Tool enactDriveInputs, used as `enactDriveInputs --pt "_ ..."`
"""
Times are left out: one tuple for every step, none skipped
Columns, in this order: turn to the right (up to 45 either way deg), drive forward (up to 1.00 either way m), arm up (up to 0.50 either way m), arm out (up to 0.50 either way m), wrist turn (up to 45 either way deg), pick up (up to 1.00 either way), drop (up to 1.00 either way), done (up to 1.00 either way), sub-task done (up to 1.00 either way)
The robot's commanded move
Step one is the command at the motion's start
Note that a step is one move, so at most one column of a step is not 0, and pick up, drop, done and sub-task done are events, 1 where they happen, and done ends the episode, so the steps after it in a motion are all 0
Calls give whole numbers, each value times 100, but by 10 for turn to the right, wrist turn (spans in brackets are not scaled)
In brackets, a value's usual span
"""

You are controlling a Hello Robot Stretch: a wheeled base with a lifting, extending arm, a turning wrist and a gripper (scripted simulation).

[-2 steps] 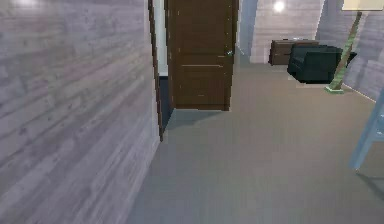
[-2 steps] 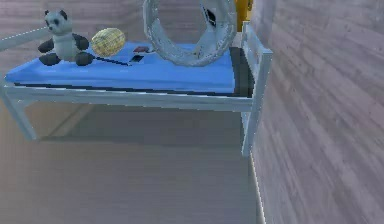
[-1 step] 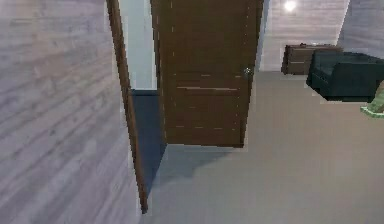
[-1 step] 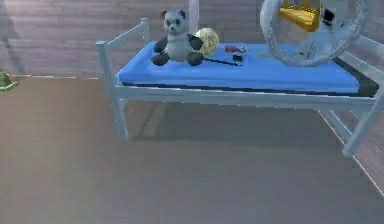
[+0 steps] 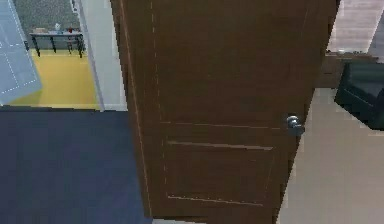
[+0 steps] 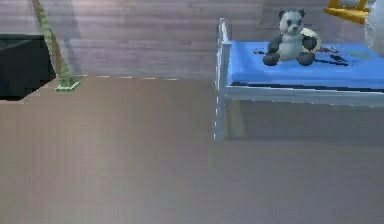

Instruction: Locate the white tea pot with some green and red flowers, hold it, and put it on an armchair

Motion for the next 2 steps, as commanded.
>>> enactDriveInputs --pt "0 30 0 0 0 0 0 0 0" --pt "-450 0 0 0 0 0 0 0 0"
